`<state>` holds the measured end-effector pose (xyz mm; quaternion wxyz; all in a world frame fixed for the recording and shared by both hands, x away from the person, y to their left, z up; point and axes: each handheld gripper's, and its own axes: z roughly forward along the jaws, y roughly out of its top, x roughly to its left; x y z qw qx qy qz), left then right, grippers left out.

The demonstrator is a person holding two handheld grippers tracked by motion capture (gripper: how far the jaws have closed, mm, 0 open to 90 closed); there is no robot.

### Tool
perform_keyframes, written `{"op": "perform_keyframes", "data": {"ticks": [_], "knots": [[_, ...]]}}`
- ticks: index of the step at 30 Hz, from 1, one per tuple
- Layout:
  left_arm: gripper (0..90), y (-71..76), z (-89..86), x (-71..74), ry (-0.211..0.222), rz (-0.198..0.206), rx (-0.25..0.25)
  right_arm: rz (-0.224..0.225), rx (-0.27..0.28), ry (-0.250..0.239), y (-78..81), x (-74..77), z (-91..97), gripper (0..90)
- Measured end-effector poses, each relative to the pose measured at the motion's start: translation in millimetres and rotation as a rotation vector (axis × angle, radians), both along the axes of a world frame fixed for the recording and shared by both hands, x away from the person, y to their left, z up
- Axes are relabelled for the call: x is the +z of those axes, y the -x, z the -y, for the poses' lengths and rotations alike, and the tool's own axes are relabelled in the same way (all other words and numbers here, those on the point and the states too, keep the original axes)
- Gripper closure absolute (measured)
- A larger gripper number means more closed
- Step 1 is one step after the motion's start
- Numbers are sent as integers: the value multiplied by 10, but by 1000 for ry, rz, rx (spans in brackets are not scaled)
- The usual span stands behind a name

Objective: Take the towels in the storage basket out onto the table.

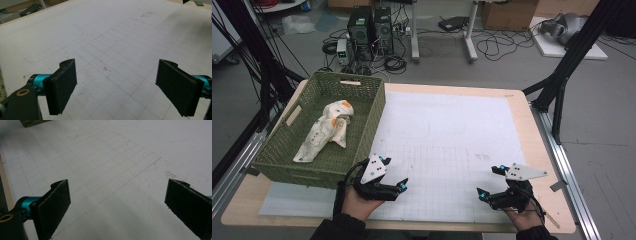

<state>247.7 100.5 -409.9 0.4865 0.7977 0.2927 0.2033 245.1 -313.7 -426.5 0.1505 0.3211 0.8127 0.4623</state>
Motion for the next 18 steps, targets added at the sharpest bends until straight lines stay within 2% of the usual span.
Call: {"op": "perform_keyframes", "data": {"ticks": [18], "knots": [[172,45,56,-2,-10,13,-16,12,-5,-5,50,20,18,54]]}}
